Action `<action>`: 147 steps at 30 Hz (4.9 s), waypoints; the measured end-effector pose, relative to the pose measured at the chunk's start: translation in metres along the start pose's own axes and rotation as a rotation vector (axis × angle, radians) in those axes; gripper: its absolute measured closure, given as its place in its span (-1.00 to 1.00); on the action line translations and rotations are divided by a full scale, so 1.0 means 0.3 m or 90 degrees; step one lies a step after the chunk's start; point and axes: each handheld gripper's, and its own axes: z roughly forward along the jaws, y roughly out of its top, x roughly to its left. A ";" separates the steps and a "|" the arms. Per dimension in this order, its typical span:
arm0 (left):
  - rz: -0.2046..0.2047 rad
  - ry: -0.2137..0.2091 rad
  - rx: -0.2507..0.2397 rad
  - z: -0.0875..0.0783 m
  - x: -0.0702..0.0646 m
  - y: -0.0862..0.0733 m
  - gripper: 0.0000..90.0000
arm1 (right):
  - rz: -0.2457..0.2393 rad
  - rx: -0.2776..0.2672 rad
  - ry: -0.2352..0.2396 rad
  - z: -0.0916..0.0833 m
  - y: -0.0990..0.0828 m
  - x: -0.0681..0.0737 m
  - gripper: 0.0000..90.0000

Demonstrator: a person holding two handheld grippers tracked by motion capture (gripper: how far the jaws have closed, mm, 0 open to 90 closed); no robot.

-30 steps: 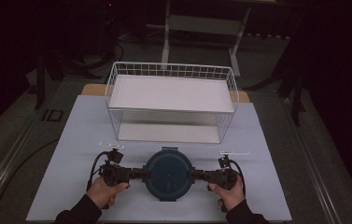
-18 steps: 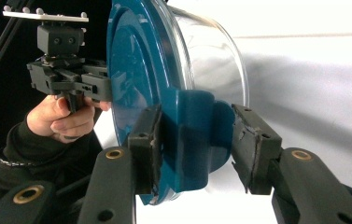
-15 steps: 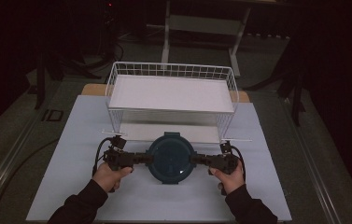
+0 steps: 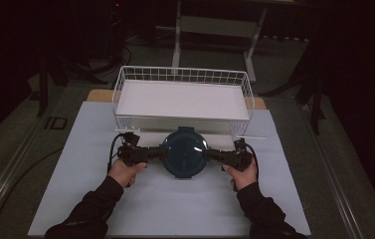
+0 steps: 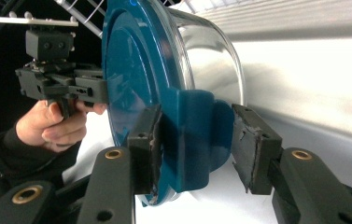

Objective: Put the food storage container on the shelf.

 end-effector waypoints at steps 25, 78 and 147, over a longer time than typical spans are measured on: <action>-0.013 0.023 -0.032 0.053 0.098 0.020 0.26 | -0.027 -0.012 -0.065 0.086 0.043 -0.065 0.21; 0.027 0.117 -0.123 -0.035 -0.006 -0.043 -0.46 | -0.083 -0.031 -0.075 0.068 -0.065 0.143 -0.07; 0.219 0.048 -0.088 -0.091 -0.159 -0.196 -0.69 | -0.189 -0.003 -0.092 0.105 -0.160 0.161 -0.61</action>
